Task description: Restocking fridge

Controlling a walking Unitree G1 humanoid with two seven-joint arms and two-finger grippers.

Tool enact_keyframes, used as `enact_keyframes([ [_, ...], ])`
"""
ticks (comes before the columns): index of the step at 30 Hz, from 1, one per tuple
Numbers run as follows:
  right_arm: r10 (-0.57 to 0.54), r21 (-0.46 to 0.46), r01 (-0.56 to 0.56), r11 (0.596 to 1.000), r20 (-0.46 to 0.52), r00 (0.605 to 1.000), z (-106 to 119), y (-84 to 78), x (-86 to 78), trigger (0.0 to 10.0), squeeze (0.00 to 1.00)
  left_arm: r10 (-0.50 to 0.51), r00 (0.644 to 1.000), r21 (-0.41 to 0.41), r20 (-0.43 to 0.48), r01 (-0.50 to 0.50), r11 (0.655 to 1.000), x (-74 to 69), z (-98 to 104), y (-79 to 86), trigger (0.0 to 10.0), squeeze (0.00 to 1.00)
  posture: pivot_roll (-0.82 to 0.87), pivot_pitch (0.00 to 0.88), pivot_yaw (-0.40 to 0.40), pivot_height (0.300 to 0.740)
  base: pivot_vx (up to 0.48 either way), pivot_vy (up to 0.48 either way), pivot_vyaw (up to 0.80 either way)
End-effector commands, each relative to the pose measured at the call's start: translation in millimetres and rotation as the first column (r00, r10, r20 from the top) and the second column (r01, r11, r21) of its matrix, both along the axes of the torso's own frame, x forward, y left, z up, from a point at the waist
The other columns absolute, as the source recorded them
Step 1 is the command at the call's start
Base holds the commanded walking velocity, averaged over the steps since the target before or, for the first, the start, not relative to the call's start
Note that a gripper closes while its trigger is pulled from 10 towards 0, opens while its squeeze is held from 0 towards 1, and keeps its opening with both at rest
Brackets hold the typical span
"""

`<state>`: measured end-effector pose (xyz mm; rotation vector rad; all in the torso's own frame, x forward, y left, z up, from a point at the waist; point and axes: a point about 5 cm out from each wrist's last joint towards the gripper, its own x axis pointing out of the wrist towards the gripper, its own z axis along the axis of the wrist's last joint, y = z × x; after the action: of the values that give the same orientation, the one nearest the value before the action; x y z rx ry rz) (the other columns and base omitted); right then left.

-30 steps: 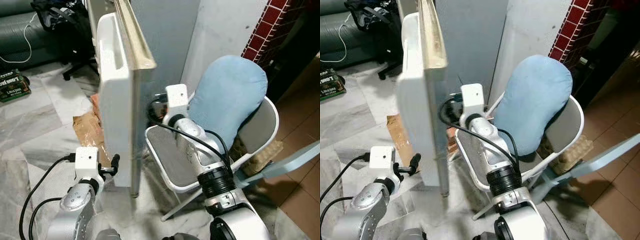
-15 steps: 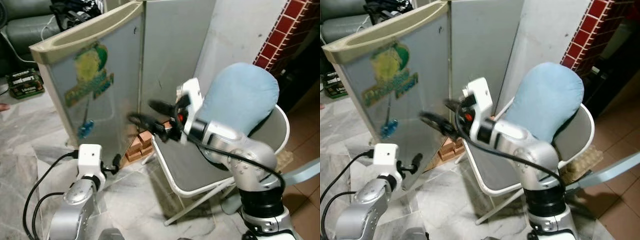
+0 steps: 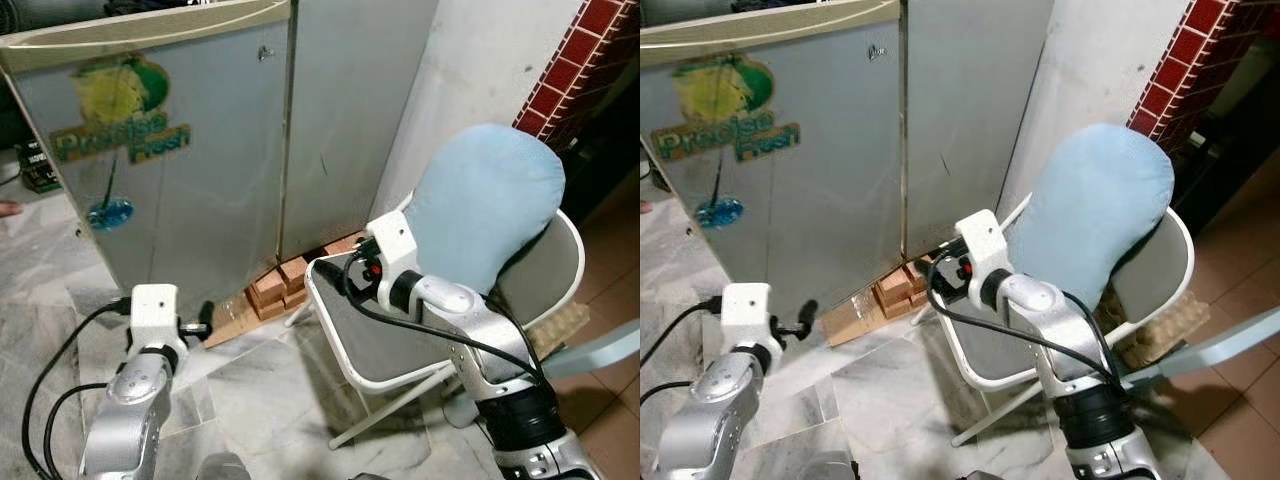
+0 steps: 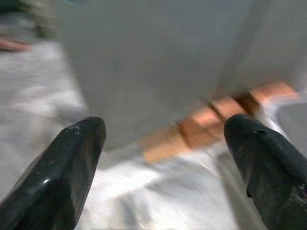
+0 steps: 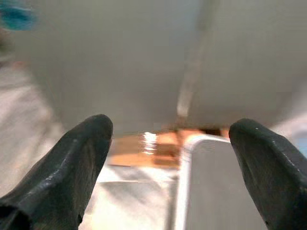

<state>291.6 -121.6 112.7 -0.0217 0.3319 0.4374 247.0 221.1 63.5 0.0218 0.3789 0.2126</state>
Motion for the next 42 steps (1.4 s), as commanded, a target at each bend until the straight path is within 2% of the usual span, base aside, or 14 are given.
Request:
enact_keyframes([
  [1,-0.105,-0.034,0.105,0.994,0.006,0.994,-6,-20.1,-0.9,10.0,0.0,0.057,0.997,0.019,0.043,-0.058,0.998,1.9,6,14.8,10.0,0.0,0.1,0.0,-0.085,0.74,0.0,0.0,0.0],
  [4,-0.207,-0.043,0.208,0.977,0.033,0.978,-12,-33.0,-4.2,10.0,0.0,0.029,0.997,0.031,0.073,-0.031,0.999,3.9,11,13.7,10.0,0.0,0.09,0.0,-0.082,0.74,0.0,0.0,0.0],
  [5,-0.207,-0.043,0.208,0.977,0.033,0.978,-12,-33.0,-4.2,10.0,0.0,0.029,0.997,0.031,0.073,-0.031,0.999,3.9,11,13.7,10.0,0.0,0.09,0.0,-0.082,0.74,0.0,0.0,0.0],
  [7,-0.257,-0.049,0.26,0.964,0.066,0.964,-16,-39.4,-7.9,10.0,0.0,0.005,0.996,0.013,0.088,-0.007,1.0,2.1,10,6.3,10.0,0.0,0.09,0.0,-0.078,0.74,0.0,0.0,0.0],
  [10,-0.3,-0.035,0.302,0.953,0.052,0.952,-20,-43.0,-14.8,10.0,0.0,-0.023,0.995,0.003,0.096,0.023,1.0,-2.4,8,-2.4,10.0,0.0,0.08,0.0,-0.073,0.74,0.0,0.085,0.0],
  [15,-0.307,-0.032,0.308,0.951,0.026,0.951,-28,-41.1,-24.8,10.0,0.0,-0.081,0.994,-0.024,0.076,0.083,0.996,-9.3,0,-18.5,10.0,0.0,0.07,0.0,-0.062,0.74,0.0,0.444,-0.34],
  [20,-0.324,-0.017,0.324,0.946,0.018,0.946,-30,-42.3,-23.7,10.0,0.0,-0.126,0.988,-0.036,0.093,0.13,0.991,-5.3,4,-27.9,10.0,0.0,0.07,0.0,-0.062,0.74,0.0,0.48,-0.21],
  [32,-0.323,-0.025,0.323,0.946,0.014,0.946,-31,-42.8,-23.7,10.0,0.0,-0.115,0.988,-0.038,0.107,0.119,0.992,1.3,7,-22.9,10.0,0.0,0.06,0.0,-0.064,0.74,0.0,0.48,-0.7],
  [42,-0.306,-0.025,0.306,0.952,0.019,0.952,-30,-40.4,-17.3,10.0,0.0,-0.081,0.987,-0.048,0.138,0.088,0.995,11.0,13,-16.4,10.0,0.0,0.06,0.0,-0.06,0.74,0.0,0.48,-0.61],
])
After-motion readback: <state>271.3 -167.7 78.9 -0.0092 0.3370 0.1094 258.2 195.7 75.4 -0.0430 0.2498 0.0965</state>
